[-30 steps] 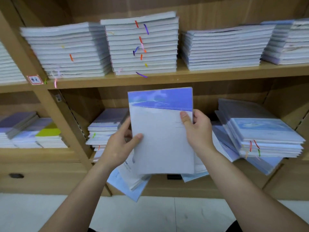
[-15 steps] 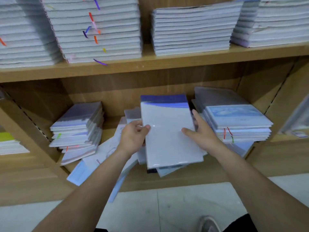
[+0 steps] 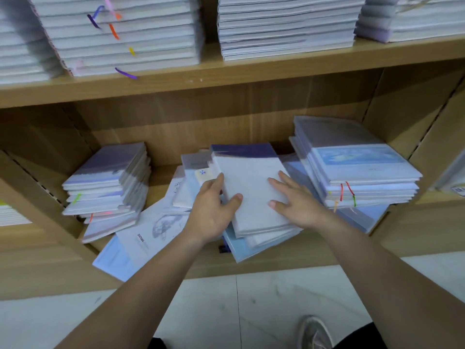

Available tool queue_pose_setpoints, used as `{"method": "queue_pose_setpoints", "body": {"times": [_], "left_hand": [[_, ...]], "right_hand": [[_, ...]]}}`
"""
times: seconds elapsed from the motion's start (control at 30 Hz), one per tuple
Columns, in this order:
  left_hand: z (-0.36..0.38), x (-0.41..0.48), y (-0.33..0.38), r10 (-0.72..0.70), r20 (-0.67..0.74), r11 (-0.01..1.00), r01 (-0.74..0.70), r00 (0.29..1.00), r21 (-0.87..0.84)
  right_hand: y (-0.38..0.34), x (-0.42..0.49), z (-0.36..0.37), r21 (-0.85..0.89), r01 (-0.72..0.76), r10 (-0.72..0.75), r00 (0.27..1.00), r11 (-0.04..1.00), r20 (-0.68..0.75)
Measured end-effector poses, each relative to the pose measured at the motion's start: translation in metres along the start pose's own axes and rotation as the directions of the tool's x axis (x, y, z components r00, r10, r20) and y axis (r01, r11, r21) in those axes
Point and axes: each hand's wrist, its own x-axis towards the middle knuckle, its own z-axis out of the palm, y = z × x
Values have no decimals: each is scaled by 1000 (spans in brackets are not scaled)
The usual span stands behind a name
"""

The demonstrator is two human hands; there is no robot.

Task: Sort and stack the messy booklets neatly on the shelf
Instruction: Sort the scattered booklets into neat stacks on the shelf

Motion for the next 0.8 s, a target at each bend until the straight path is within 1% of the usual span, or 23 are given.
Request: {"method": "queue_pose_setpoints", "body": {"times": [0.03,0.1,0.13,0.2,0.27,0.37,0.5,0.67,0.73,0.8], "left_hand": [[-1,-2,-1,10,29,1000,-11,1000,14],[-1,-4,-1,33,101,994,-44,994,104],[0,-4,0,38,122,986,-57,992,154],[3,-2,3,18,122,975,-45,992,219],[3,0,4,-9,93,977,-11,996,214],[-3,-6,-2,-19,99,994,8,995,108],[-20,-20,-18,-38,103,986,21,994,165],[-46,-34,-44,-48,91,978,28,995,207],[-58,-40,-56,-76,97,974,53,992,222],[-71,-48,-69,-124,100,965,96,987,245]], "right_hand": [[1,-1,-1,-34,-29,28,999,999,-27],[-3,-6,-4,-111,-57,46,994,992,-97],[-5,-9,-4,-133,-57,44,994,990,-99],[-10,-16,-1,-141,-64,62,998,988,-20],[-16,-22,1,-160,-83,95,993,984,68],[-21,-20,0,-171,-73,87,993,982,76],[-34,-12,3,-156,-41,53,996,987,76],[-64,-8,9,-115,28,-28,1000,993,0],[-76,-8,13,-93,30,-32,999,995,-24],[-85,-9,18,-119,13,-20,998,993,-58]]}}
